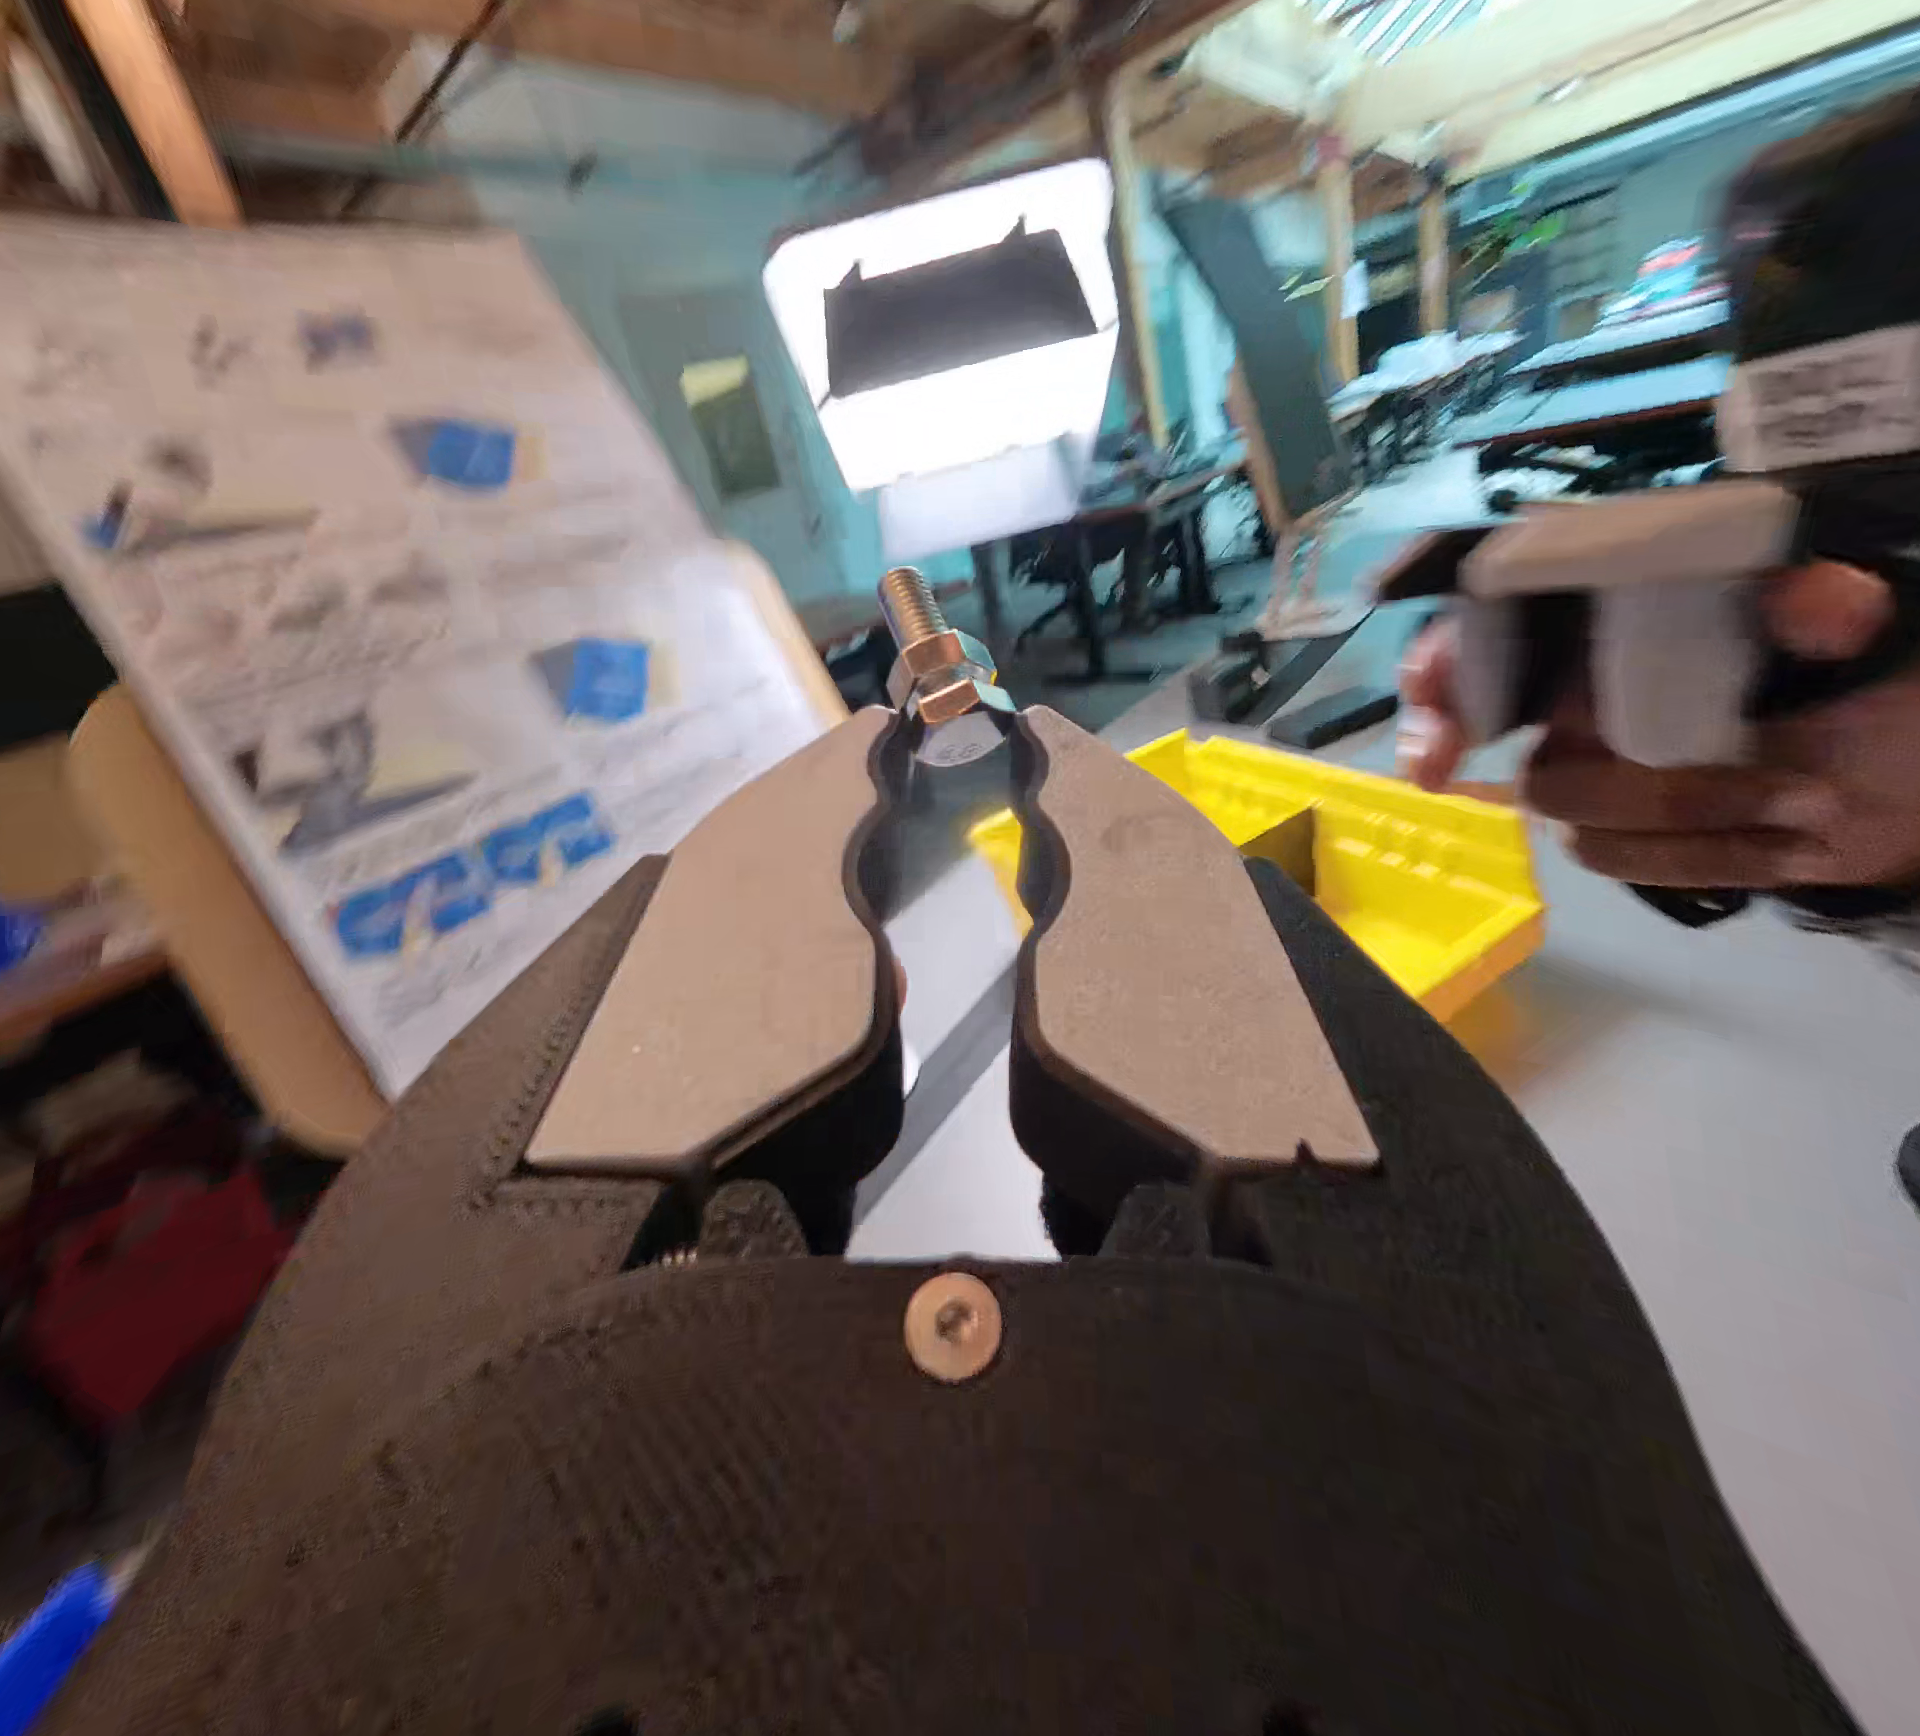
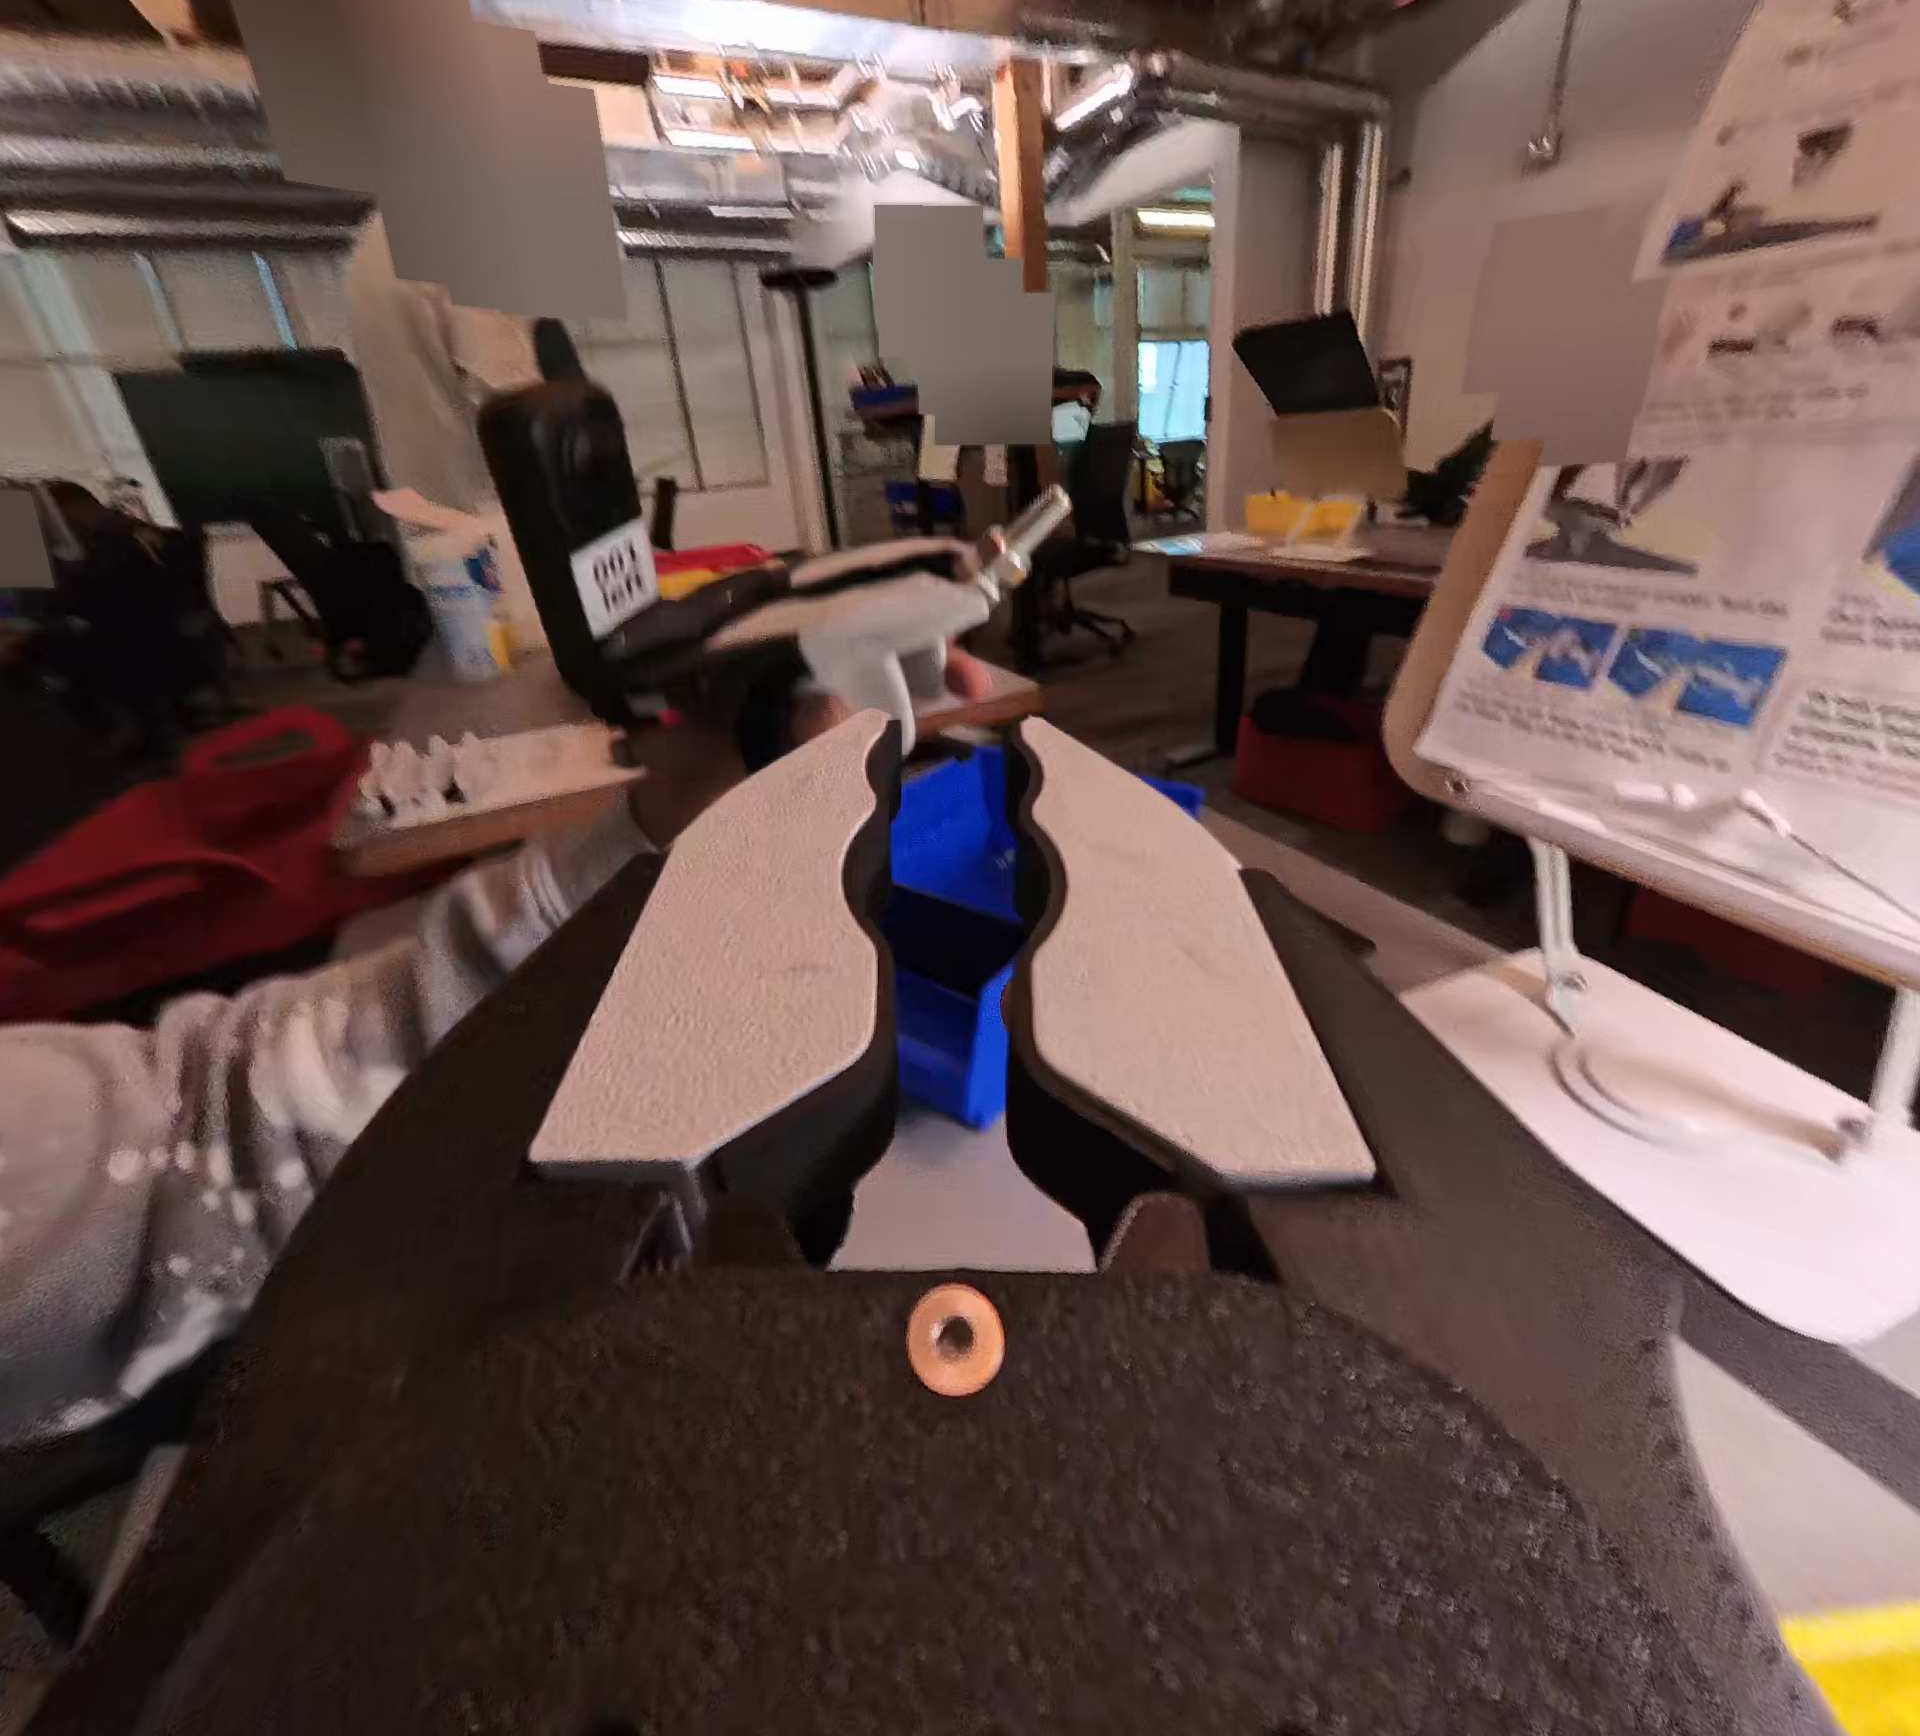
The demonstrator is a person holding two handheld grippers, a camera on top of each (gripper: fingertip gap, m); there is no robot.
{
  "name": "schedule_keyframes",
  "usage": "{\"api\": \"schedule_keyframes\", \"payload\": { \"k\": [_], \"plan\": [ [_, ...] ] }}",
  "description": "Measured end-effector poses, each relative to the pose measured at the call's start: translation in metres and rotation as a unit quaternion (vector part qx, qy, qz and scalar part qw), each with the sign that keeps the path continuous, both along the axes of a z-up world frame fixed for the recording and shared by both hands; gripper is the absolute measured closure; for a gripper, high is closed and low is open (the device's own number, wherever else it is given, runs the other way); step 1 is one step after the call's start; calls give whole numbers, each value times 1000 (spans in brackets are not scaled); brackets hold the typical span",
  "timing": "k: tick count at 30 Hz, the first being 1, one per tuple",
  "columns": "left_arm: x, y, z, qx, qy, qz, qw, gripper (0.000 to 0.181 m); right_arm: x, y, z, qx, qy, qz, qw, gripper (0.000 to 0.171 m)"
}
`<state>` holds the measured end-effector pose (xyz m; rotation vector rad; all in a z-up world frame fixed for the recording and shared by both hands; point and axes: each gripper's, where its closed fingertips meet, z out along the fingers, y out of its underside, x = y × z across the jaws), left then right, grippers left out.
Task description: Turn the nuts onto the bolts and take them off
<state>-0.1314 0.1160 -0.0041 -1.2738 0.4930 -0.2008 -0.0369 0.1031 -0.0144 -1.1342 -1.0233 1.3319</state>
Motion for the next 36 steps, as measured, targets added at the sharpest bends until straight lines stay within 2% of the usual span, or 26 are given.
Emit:
{"api": "schedule_keyframes", "payload": {
  "k": [2, 4, 10, 13, 16, 20, 24, 26, 36],
  "plan": [
    [33, -17, 10, 48, 11, -26, 998, 163, -1, -5, 27, -10, 26, 25, 999, 151],
    [58, -33, 10, 79, 9, -54, 995, 163, 1, -10, 35, -16, 39, 49, 998, 147],
    [99, -44, -12, 72, 8, -119, 990, 162, -1, -24, 18, -36, 18, 125, 991, 144],
    [106, -42, -20, 54, 2, -139, 989, 162, -3, -22, 11, -35, 12, 127, 991, 157],
    [109, -40, -27, 37, 3, -148, 988, 162, -1, -23, 7, -27, -2, 139, 990, 158],
    [117, -36, -39, -27, -19, -191, 981, 161, 4, -22, -1, 43, -37, 121, 991, 159],
    [131, -46, -49, -122, -79, -310, 939, 155, 14, -31, -10, 113, -67, 141, 981, 160],
    [133, -48, -51, -151, -104, -344, 921, 153, 19, -36, -12, 126, -70, 162, 976, 160],
    [139, -48, -55, -147, -99, -343, 923, 157, 20, -45, -12, 121, -57, 196, 972, 161]
  ]
}}
